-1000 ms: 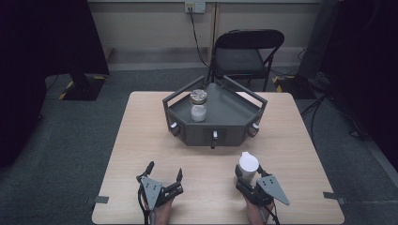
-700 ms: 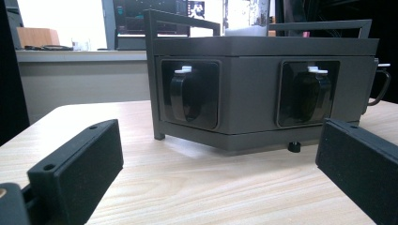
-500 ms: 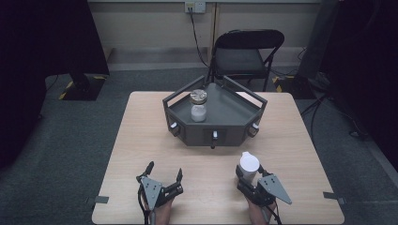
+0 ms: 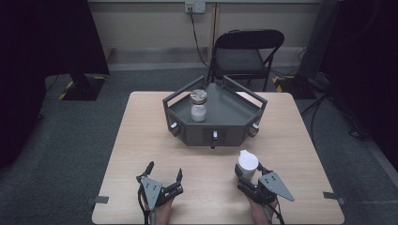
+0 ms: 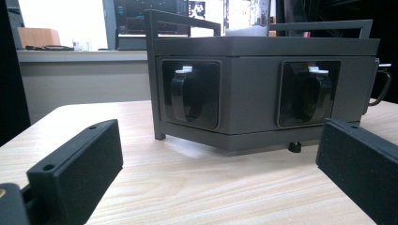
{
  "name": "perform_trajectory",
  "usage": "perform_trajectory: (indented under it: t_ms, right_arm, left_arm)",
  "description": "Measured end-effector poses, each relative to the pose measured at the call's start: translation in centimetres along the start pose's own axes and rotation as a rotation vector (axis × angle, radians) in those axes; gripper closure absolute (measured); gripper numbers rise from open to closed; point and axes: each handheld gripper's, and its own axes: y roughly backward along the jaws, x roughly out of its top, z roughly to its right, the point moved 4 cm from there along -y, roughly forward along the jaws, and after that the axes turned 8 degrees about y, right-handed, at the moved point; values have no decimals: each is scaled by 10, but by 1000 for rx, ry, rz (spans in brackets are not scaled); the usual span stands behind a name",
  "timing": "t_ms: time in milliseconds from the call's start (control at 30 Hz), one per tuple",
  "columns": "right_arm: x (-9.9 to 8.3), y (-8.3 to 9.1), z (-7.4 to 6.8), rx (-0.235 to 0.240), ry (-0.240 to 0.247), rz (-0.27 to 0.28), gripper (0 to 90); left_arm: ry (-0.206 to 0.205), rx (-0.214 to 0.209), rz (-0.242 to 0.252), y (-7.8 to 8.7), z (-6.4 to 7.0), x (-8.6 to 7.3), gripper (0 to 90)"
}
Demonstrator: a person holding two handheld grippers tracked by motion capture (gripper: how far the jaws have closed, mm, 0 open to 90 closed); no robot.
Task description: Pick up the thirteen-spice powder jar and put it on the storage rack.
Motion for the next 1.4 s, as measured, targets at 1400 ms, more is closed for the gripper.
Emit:
perform_trajectory:
  t_ms: [1400]
  right_arm:
    - [101,-47,48,100,12,86,295]
  left_arm:
    - [0,-1,0,0,0,0,2]
